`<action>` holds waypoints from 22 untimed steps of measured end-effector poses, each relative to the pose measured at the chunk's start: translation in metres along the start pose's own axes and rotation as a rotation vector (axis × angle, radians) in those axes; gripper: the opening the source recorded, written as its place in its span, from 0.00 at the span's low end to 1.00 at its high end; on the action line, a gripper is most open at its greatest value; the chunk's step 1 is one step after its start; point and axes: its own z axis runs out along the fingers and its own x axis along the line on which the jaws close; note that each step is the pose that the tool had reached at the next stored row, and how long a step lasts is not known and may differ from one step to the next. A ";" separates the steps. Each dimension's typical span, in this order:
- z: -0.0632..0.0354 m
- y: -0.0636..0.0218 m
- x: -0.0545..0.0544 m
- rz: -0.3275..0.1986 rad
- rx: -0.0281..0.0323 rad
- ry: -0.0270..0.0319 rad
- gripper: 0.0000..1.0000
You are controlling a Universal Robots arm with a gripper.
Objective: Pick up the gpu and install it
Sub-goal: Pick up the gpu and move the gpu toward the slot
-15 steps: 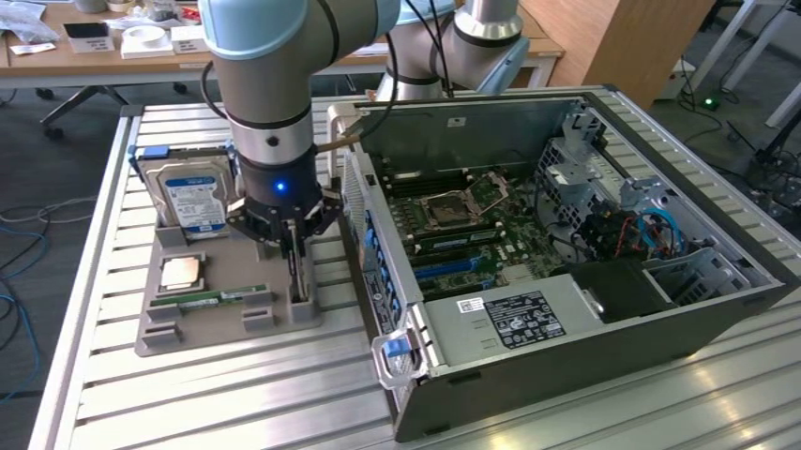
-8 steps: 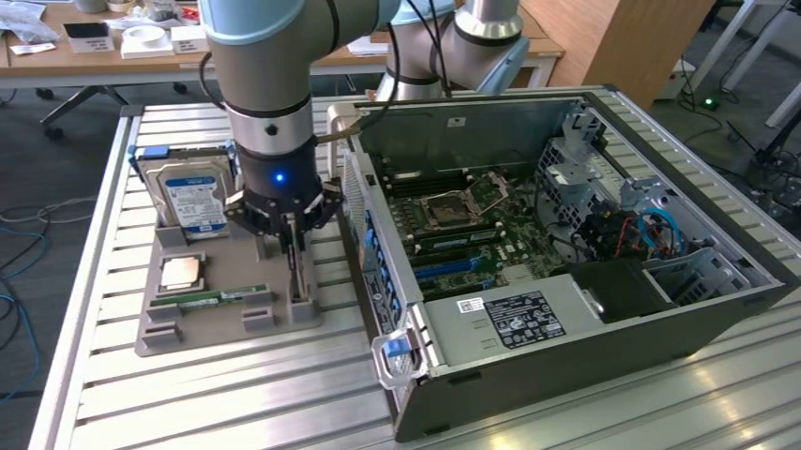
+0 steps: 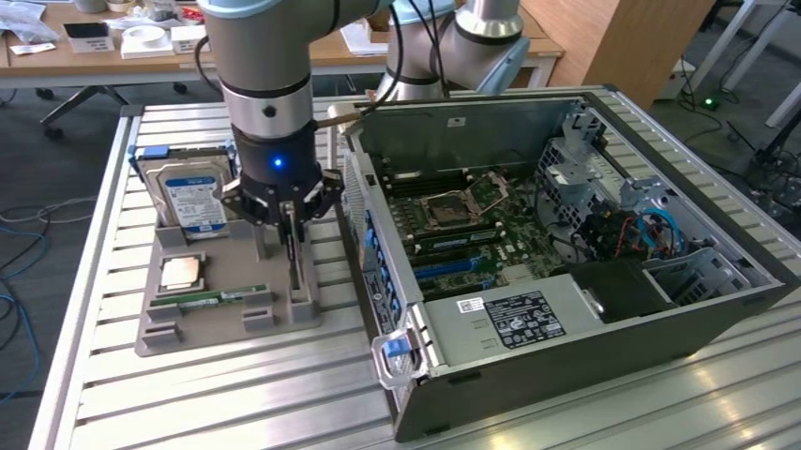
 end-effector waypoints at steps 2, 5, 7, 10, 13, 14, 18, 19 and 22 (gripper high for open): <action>-0.0046 0.0002 0.000 0.000 0.0000 0.0000 0.26; -0.0126 0.0006 0.000 0.000 0.0001 0.0001 0.26; -0.0187 0.0009 0.000 0.000 0.0000 0.0000 0.26; -0.0281 0.0013 -0.001 0.000 0.0000 -0.0001 0.26; -0.0381 0.0018 -0.001 0.000 0.0000 0.0000 0.26; -0.0412 0.0019 -0.001 0.000 0.0000 0.0000 0.26; -0.0524 0.0025 -0.001 0.000 0.0000 0.0000 0.26; -0.0553 0.0026 -0.001 0.000 0.0000 0.0000 0.26; -0.0645 0.0031 -0.002 0.000 -0.0001 0.0000 0.26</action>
